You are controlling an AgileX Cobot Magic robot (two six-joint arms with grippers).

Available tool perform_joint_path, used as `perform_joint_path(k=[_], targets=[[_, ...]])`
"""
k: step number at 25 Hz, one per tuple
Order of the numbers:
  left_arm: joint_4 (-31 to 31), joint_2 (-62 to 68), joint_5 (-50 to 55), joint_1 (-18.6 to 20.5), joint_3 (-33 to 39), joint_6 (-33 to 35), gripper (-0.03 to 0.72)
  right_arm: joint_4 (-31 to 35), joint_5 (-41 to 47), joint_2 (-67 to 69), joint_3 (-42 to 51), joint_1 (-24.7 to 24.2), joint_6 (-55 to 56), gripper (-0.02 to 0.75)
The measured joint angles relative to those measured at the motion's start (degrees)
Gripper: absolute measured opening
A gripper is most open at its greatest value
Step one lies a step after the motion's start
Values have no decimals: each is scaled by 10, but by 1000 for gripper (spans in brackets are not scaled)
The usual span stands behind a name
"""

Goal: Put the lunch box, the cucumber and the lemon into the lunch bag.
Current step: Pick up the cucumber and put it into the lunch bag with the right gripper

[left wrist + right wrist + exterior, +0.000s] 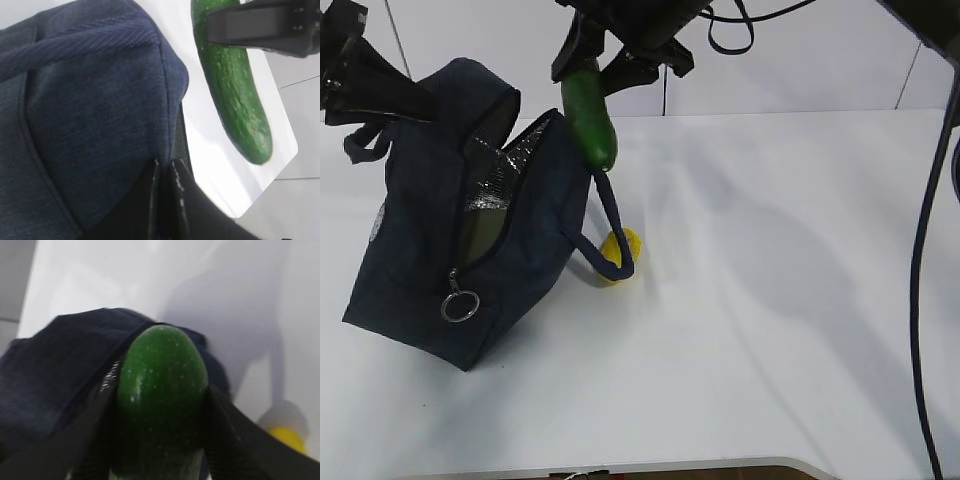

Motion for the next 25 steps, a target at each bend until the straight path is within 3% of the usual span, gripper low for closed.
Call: perform_joint_path(k=[11,20,25], targets=[[0,0,-5,0,0,1,-12,78,0,-16,10,0,-25,388],[1,0,-8,0,0,1,-12,95,0,-98,192,13,-92,387],[1,0,-8,0,0,1,-12,125,-2,-103,218,45,-114,386]])
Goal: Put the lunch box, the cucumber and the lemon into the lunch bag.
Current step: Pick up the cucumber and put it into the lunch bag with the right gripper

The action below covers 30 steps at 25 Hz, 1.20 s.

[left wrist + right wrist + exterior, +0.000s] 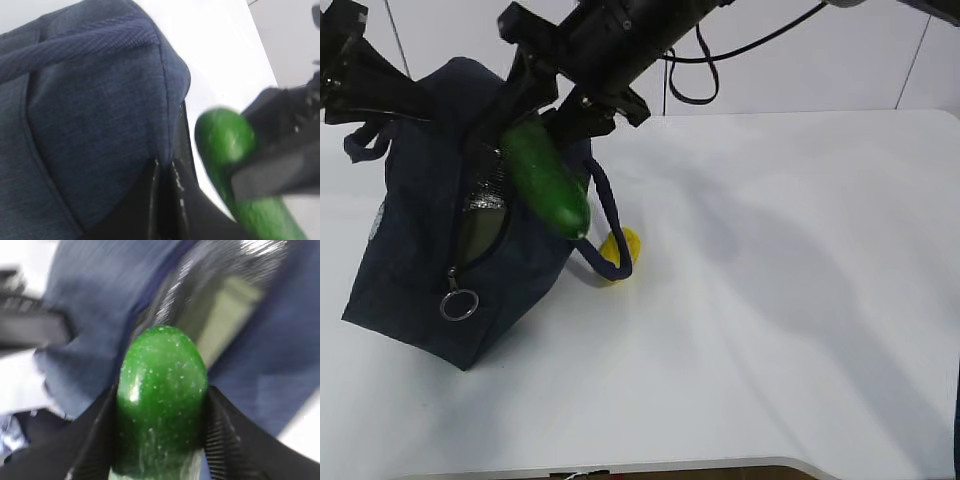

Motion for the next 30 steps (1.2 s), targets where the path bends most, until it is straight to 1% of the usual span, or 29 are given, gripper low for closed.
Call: perform_joint_path(k=[2,7,11,14,22,26,30], targets=[[0,0,0,0,0,0,-12,2,0,0,0,8,-2,386],[0,0,0,0,0,0,-12,16,0,7,0,11,1,386],[0,0,0,0,0,0,-12,51,-5,40,0,11,8,386],[0,0,0,0,0,0,-12,74,-44,62,0,11,14,386],[0,0,-3,0,0,1,-12,85,-156,65,5,11,32,386],[0,0,-5,0,0,1,-12,86,-178,66,5,11,33,392],[0,0,-5,0,0,1,-12,86,-179,71,5,11,33,445]])
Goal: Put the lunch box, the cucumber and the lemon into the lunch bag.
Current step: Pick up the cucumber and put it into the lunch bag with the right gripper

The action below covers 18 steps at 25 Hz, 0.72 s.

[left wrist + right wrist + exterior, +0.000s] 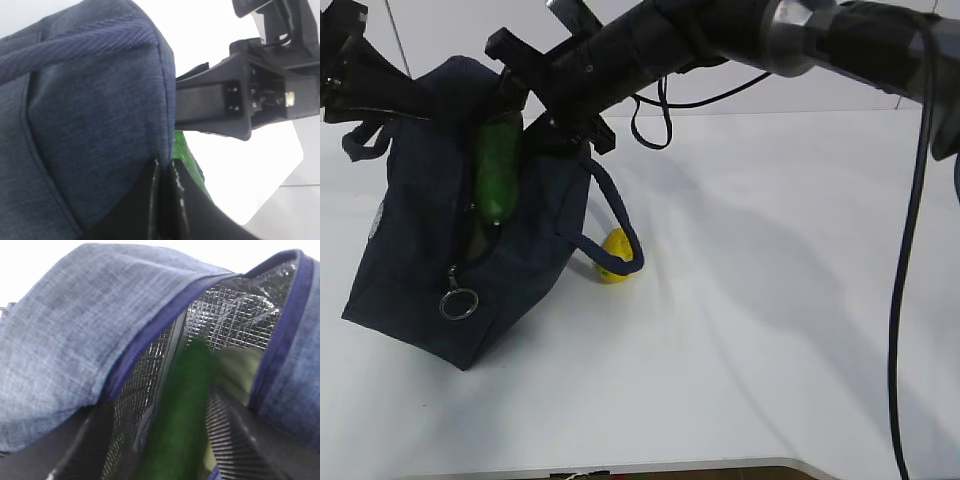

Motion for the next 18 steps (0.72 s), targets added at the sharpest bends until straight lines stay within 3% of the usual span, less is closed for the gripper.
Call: perform_joint_path(k=[11,18], targets=[[0,0,0,0,0,0,-12,-5,10,0,0,0,-3,472],[0,0,-1,0,0,0,-12,-40,108,0,-33,-1,-26,473]])
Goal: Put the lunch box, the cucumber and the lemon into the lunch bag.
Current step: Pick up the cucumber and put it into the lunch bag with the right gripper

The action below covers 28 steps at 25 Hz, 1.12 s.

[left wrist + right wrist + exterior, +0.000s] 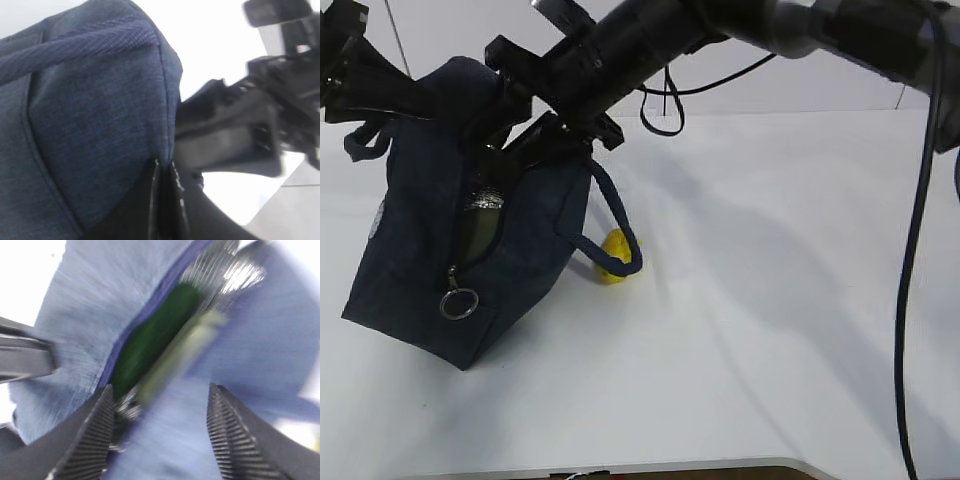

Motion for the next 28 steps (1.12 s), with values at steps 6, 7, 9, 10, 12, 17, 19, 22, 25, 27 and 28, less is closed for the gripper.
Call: perform_joint_path(k=[6,7,9,10,12,17,19,22,25,27,28], targets=[[41,0,-25,0,0,0,-13,-99,60,0,-84,-1,0,473],[53,0,-27,0,0,0,-13,-110,63,0,-99,-3,1,473],[74,0,-34,1,0,0,-13,-134,66,0,-122,-5,3,473],[79,0,-36,1,0,0,-13,-140,67,0,-132,-7,7,473],[86,0,-40,1,0,0,-13,-154,70,0,-144,-10,15,473],[114,-1,-42,8,0,0,-13,-255,73,0,-150,-16,55,473],[136,-1,-42,15,0,0,-13,-300,74,0,-150,-16,78,473],[157,-1,-42,28,0,0,-13,-347,74,-1,-150,-16,103,473],[162,-1,-43,39,0,0,-13,-378,74,-4,-148,-17,132,473],[163,-1,-43,45,0,0,-13,-381,74,-9,-127,-17,163,473],[163,-1,-43,46,0,0,-13,-381,74,-13,-108,-17,179,473]])
